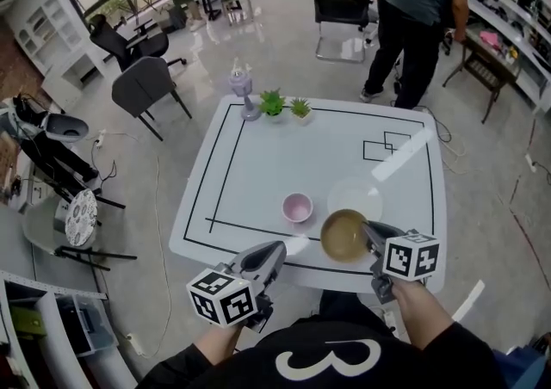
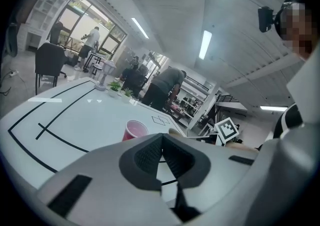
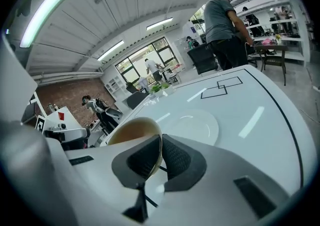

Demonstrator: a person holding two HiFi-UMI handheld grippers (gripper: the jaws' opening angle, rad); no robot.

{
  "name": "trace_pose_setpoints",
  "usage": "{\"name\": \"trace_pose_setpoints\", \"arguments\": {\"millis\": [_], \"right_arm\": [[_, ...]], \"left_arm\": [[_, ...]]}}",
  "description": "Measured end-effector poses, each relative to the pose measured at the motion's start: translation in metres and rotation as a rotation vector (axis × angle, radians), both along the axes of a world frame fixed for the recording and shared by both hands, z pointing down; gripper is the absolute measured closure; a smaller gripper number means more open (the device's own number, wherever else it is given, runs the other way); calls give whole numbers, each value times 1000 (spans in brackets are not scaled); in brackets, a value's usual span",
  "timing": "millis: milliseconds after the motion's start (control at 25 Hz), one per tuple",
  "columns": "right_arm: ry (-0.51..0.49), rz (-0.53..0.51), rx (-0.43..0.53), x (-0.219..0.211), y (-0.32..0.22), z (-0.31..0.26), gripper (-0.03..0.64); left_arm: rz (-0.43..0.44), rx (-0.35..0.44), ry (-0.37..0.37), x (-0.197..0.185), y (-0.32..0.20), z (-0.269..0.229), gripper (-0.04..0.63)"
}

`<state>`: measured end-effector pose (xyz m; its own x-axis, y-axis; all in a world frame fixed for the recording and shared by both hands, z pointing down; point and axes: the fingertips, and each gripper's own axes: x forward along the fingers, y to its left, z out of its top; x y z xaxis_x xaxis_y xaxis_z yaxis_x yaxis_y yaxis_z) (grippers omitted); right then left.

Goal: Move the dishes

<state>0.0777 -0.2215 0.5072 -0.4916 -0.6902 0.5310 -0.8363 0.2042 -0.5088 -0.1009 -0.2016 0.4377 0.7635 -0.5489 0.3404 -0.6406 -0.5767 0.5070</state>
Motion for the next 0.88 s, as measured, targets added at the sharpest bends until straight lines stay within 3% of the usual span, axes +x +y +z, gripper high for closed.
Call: {"name": "trace_pose_setpoints", "arguments": {"millis": [600, 880], "right_arm": [[33, -112, -105, -39, 24, 52, 591], [29, -123, -60, -42, 24, 47, 549]], "left_arm": [[-67, -58, -7, -29, 14, 20, 592], [-68, -70, -1, -28, 17, 24, 592]]}}
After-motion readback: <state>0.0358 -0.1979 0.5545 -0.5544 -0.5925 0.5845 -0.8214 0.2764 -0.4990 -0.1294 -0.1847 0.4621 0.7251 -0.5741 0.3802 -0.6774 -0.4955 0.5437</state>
